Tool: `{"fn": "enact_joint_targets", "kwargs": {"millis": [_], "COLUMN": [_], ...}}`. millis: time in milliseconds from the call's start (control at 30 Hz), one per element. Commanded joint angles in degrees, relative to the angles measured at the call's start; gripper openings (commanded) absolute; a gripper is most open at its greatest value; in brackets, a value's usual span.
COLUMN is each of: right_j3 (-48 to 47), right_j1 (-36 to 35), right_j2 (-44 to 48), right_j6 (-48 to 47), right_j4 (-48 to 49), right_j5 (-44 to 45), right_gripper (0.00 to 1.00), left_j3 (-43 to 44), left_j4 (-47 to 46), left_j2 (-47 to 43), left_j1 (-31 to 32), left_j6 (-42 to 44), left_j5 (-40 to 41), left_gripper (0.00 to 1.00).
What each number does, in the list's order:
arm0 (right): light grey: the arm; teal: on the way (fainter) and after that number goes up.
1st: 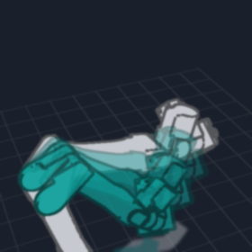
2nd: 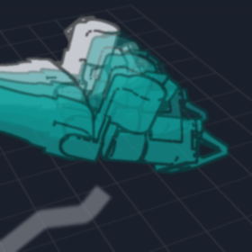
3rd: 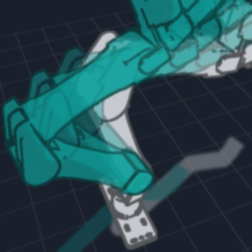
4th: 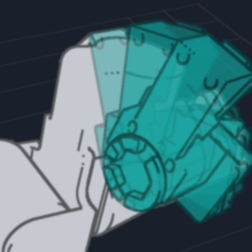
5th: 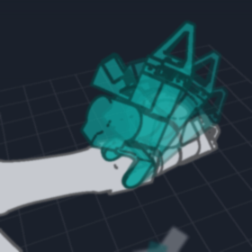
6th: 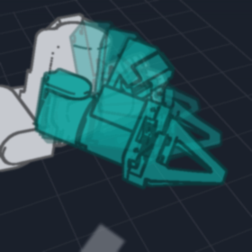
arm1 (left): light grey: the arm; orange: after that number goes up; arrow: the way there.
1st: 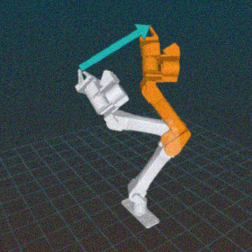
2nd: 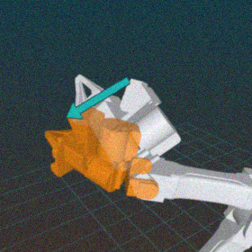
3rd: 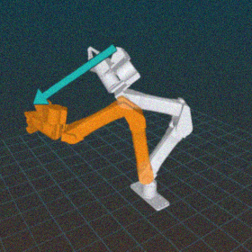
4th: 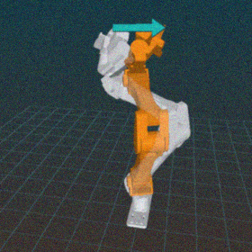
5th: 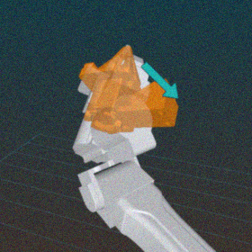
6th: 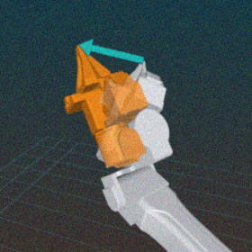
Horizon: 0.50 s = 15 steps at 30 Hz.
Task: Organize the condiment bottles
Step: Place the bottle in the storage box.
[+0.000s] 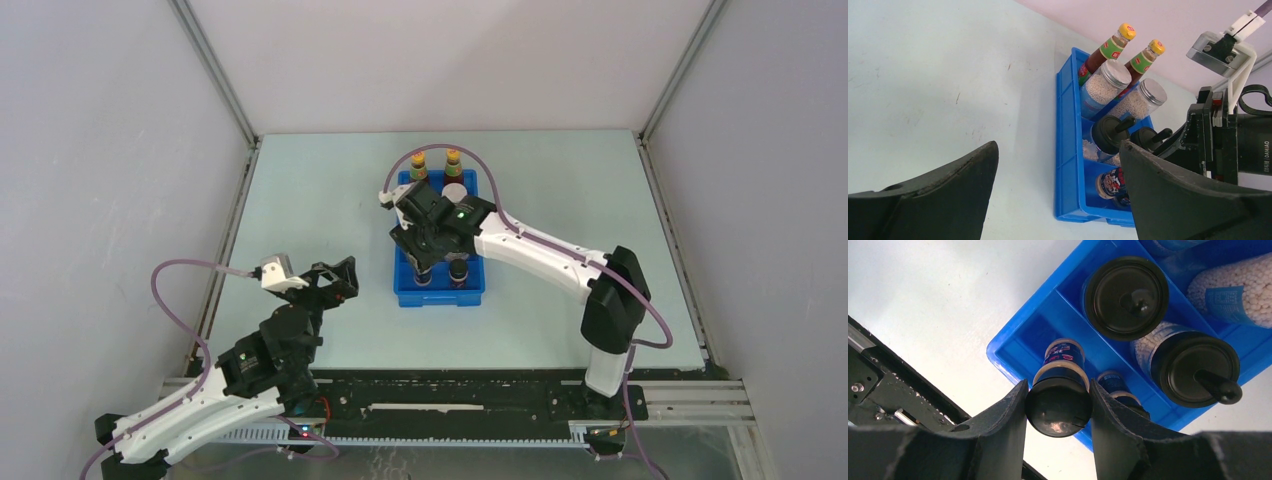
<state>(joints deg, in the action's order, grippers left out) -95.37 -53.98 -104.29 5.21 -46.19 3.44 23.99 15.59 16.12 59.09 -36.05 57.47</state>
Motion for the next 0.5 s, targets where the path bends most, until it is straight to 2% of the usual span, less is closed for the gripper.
{"fn": "enact_joint_targets", "kwargs": {"millis": [0,467], "right_j3": [-1.62,-0.46], "right_j1": [0.35,0.28], "right_j2": [-0.34,-2.2], "right_j6": [-0.92,-0.72], "right_j4": [2.38,3.37], "right_j5": [-1.48,-2.56], "right_gripper": [0.0,0.0], "left_j3": [-1.27,-1.53], "left_j4": [-1.01,-1.01], "left_j2": [0.49,0.2], "left_j1": [0.24,0.24], "left_j6": [-0.43,-0.51], "left_j5": [2.03,2.12], "left_gripper": [0.95,0.95]}}
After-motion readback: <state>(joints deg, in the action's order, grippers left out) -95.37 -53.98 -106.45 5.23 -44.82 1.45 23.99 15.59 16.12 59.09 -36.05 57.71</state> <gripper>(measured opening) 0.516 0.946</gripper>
